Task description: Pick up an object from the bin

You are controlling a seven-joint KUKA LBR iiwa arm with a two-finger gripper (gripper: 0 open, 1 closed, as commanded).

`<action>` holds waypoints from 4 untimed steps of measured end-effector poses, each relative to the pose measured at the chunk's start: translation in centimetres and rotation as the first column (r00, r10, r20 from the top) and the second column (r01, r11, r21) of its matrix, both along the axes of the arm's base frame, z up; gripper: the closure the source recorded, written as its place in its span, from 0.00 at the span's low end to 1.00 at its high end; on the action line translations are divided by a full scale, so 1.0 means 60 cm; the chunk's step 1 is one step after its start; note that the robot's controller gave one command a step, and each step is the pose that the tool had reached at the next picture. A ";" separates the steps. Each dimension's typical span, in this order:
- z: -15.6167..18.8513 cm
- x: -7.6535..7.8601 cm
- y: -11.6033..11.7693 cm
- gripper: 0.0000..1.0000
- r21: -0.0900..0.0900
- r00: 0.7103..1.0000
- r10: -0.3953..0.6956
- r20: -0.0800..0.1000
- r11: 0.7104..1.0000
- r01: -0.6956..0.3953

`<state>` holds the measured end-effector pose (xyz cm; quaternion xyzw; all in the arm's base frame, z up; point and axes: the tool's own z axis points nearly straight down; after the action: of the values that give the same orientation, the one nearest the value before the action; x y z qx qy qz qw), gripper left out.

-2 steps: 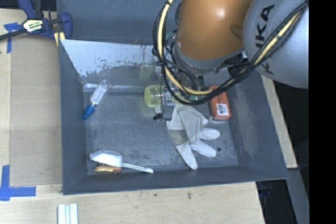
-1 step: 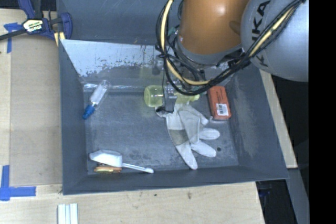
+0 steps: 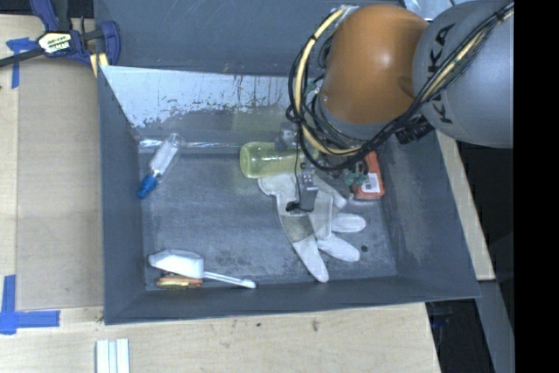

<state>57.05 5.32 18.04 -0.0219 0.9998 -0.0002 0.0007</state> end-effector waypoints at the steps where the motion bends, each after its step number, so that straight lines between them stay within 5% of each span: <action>1: 0.012 0.017 0.013 0.00 0.001 0.999 -0.046 0.002 0.999 0.046; 3: 0.069 0.082 -0.077 0.00 -0.001 0.995 -0.099 0.006 0.995 0.099; 4: -0.006 0.081 -0.065 0.00 0.002 0.996 -0.088 0.010 0.996 0.088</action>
Offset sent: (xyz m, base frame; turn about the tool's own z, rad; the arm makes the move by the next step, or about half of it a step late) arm 0.0435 -0.0441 0.0431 0.1115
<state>61.89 1.41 17.67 0.0222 0.9997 0.0005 0.0058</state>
